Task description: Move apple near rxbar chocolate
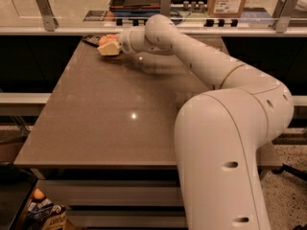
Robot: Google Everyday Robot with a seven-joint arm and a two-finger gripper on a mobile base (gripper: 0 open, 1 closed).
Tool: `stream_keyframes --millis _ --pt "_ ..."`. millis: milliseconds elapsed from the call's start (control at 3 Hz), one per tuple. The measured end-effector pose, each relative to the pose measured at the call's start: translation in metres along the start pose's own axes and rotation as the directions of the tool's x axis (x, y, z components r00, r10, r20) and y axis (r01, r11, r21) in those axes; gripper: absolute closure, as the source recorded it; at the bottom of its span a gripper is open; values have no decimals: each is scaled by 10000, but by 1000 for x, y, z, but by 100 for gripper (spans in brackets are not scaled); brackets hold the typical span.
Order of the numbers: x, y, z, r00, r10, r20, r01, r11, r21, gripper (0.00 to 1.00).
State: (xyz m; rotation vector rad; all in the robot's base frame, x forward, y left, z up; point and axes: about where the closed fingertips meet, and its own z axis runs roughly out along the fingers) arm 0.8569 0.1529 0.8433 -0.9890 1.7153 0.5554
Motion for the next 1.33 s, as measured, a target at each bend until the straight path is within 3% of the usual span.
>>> stream_keyframes --millis 667,1000,1333 --pt "1 5 5 10000 9 -22 -9 10000 -85 13" --pt "2 7 7 10000 13 -32 -13 9999 -124 0" --pt "2 7 8 10000 13 -32 -13 9999 -125 0"
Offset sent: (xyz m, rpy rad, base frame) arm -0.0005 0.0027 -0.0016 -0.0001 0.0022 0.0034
